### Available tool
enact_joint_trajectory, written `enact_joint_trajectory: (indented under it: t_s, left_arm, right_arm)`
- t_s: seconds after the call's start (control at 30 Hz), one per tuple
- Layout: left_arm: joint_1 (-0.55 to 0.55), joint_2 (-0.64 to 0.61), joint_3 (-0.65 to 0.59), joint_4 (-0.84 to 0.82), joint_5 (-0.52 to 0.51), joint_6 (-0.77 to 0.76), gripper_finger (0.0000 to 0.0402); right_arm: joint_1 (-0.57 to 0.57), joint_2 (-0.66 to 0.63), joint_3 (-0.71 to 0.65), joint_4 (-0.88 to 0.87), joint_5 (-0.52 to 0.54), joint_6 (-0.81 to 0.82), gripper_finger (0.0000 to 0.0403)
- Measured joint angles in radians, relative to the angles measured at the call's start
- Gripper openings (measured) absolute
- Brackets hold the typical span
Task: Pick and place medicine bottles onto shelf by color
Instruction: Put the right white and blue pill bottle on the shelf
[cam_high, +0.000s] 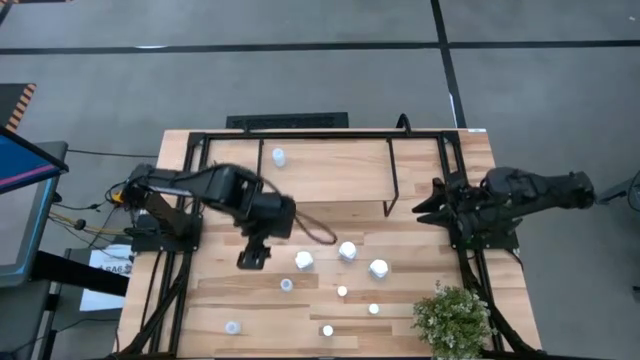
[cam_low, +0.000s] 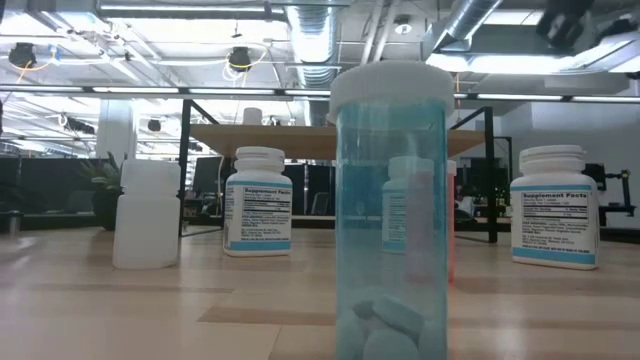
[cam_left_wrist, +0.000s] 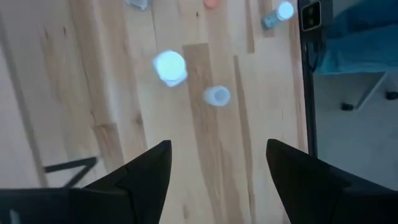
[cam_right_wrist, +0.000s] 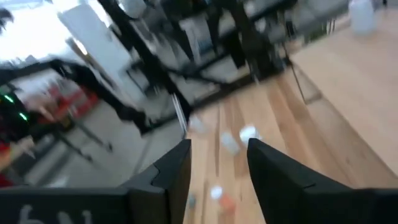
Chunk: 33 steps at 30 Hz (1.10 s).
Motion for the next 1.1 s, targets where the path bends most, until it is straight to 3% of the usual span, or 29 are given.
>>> enact_joint_trajectory:
  t_s: [0.2,0.4,0.87,1.1]
  left_arm:
    - [-0.127,0.0,0.0,0.001,-0.09,-0.156,0.0247]
    - [-0.257,0.0,0.0,0.012,-0.198,-0.333,0.0247]
    - [-0.498,0.0,-0.001,0.073,-0.491,-0.638,0.0247]
    - [-0.534,0.009,-0.001,0.072,-0.539,-0.695,0.0247]
  right_arm:
    - [0.073,0.207,0.236,-0.254,-0.001,-0.002,0.0159]
    - [0.176,0.344,0.353,-0.308,-0.005,0.01,0.0146]
    - [0.332,0.674,0.366,-0.372,0.004,0.118,0.0122]
    - [0.331,0.827,0.366,-0.375,0.002,0.107,0.0165]
